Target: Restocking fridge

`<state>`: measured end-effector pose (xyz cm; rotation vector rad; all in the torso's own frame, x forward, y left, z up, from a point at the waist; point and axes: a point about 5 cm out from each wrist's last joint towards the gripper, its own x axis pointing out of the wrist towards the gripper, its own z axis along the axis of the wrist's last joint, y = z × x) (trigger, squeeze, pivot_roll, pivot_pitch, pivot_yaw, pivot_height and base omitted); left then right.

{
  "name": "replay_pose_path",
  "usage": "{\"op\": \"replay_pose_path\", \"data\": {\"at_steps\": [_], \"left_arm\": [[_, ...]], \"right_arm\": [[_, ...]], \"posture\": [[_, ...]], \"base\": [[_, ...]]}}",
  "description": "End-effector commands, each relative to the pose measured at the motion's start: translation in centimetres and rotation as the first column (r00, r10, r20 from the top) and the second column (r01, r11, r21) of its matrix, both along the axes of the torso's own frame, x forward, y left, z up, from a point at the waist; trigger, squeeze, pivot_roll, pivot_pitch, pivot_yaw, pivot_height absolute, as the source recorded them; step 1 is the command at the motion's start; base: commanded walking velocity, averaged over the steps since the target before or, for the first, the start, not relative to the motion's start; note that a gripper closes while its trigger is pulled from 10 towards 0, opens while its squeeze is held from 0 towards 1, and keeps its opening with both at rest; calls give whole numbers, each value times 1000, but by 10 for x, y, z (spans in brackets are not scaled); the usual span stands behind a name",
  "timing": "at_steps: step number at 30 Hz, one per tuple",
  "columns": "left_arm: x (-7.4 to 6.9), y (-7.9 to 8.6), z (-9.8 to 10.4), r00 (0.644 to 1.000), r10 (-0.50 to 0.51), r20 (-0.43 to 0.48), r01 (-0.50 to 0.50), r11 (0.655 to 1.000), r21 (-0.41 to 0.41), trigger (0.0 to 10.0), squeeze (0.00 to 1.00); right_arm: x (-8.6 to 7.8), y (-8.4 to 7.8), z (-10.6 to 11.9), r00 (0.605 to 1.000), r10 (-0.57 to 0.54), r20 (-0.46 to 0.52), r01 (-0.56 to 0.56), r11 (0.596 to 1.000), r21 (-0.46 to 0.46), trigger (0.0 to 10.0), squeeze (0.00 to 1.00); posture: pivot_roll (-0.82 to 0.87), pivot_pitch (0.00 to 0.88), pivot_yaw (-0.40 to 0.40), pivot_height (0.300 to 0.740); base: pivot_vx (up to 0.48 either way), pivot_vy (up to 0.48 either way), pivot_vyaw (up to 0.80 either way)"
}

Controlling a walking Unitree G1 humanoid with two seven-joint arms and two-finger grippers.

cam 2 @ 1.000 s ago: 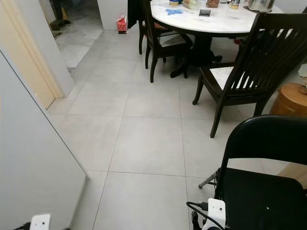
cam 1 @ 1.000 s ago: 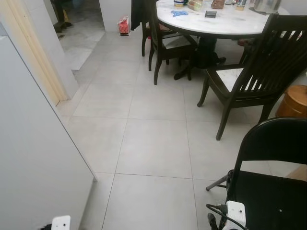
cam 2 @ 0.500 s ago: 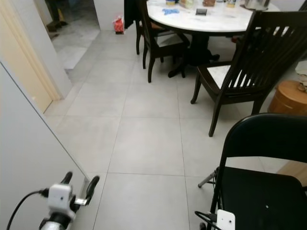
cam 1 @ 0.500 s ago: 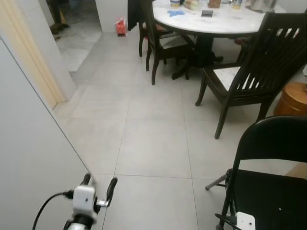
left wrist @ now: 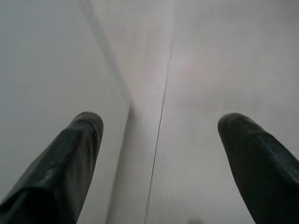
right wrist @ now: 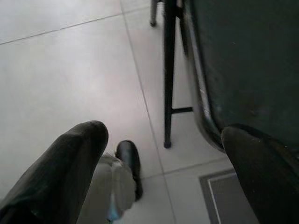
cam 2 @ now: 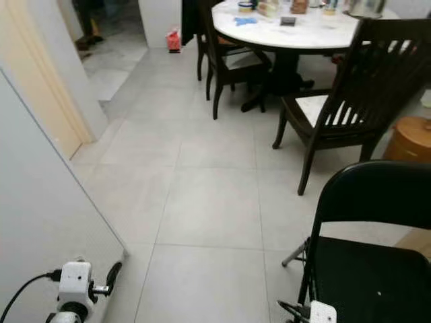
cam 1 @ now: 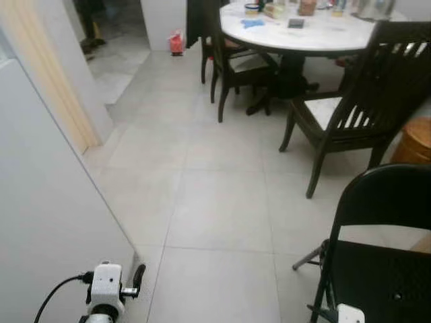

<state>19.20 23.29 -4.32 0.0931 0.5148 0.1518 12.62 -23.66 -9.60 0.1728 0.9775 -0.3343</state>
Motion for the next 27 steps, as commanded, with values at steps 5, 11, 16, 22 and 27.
{"op": "replay_pose_path", "data": {"at_steps": [5,11,16,22,27], "left_arm": [[-47,15,-38,924,65,-378,-71,997,-1,10000,0],[-49,17,-42,887,86,-454,-75,996,42,10000,0],[-36,7,-41,896,102,-432,-115,993,-3,10000,0],[-44,-2,-47,874,46,-484,-75,996,-40,10000,0],[-51,-1,-50,860,44,-508,-75,996,-41,10000,0]], "right_arm": [[-8,9,-5,999,25,-29,-25,999,29,10000,0],[-10,12,-6,999,28,-39,-26,999,45,10000,0],[-10,16,-7,997,54,-54,-51,997,56,10000,0],[-7,17,-7,996,81,-48,-79,995,56,10000,0],[-7,18,-7,995,87,-49,-85,995,57,10000,0]], "posture": [[-122,0,21,740],[-116,0,20,740],[-121,0,24,740],[-125,0,33,740],[-113,0,30,740]], "base": [[0,0,0],[0,0,0],[0,0,0],[0,0,0],[0,0,0]]}}
